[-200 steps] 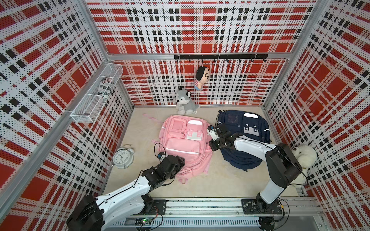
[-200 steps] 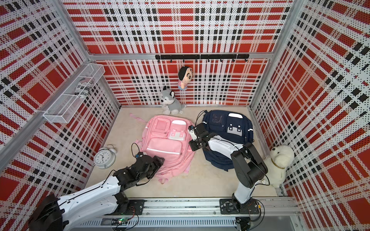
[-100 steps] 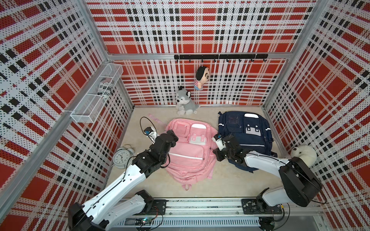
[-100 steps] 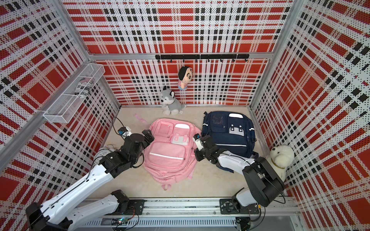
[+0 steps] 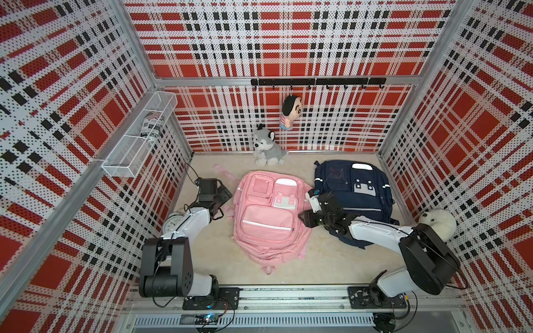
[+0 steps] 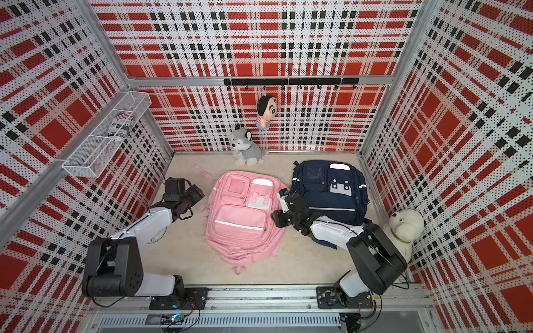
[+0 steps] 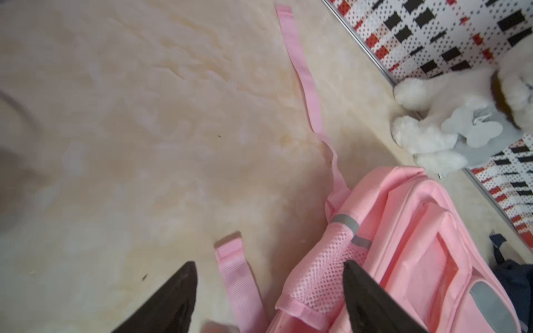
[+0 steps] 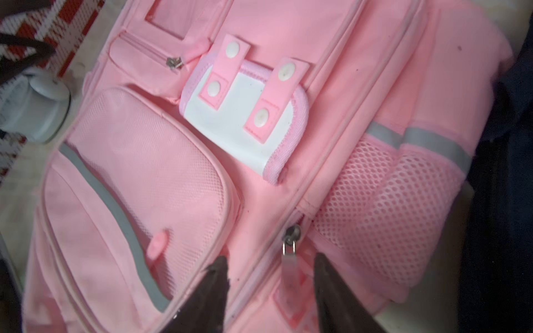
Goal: Zip up the backpack
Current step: Zip the zipper on the backpack, then adjust the backpack at the center of the board.
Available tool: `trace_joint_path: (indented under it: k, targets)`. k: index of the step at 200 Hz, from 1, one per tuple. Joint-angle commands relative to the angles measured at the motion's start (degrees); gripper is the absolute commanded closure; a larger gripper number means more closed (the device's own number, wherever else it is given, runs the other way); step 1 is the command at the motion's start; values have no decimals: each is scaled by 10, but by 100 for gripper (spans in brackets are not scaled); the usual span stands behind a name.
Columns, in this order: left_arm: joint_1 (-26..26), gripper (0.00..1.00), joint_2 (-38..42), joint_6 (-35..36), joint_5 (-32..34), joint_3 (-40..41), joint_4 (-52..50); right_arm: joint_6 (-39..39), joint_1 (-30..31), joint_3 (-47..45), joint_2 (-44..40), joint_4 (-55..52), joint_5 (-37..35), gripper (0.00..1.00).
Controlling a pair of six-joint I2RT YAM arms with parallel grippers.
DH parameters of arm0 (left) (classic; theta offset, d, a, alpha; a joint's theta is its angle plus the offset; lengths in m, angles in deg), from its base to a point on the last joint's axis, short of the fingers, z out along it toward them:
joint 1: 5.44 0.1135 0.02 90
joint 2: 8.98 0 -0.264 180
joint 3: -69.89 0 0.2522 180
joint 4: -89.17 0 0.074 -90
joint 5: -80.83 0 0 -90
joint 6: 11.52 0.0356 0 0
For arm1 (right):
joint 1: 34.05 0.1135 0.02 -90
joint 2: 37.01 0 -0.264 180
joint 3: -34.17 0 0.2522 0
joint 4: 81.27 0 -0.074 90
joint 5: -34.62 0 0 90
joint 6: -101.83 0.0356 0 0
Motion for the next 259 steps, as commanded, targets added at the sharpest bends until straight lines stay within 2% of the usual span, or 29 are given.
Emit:
trace_joint_path:
  k: [1,31,60,84,122,141,163,215,259]
  targets:
    - [5,21,-29,25,-66,-12,65,118,5,14,18,-14,-23,33]
    - [5,34,-92,14,-99,-11,104,122,4,44,73,-6,5,32]
    - [-7,36,-116,2,-113,-3,145,130,5,79,124,-10,21,32]
    - [-16,45,-119,-5,-122,5,169,132,4,86,145,1,20,32]
    - [-21,83,-108,-18,-142,32,197,116,4,122,182,-4,20,32]
    - [-22,94,-85,-25,-147,54,206,102,-2,160,208,-15,25,32]
    - [-20,100,-52,-30,-148,80,206,85,-15,204,238,-29,34,32]
    - [-27,100,58,-69,-127,133,181,42,-46,293,293,-60,40,33]
    - [-69,100,141,-96,-87,146,135,-2,-66,401,352,-94,59,33]
